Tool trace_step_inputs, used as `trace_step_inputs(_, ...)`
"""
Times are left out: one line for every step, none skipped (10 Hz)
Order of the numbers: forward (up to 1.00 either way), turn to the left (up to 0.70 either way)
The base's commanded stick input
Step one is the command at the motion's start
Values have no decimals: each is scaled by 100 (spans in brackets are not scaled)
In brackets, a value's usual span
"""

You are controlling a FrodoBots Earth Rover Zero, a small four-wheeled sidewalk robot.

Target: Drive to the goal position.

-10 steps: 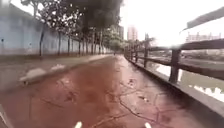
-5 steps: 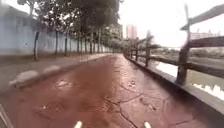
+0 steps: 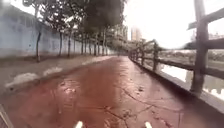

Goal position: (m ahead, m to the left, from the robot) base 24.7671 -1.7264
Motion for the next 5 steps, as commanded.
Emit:
trace_step_inputs(50,0)
trace_step_inputs(50,0)
trace_step_inputs(50,0)
trace_step_inputs(50,0)
trace_step_inputs(50,0)
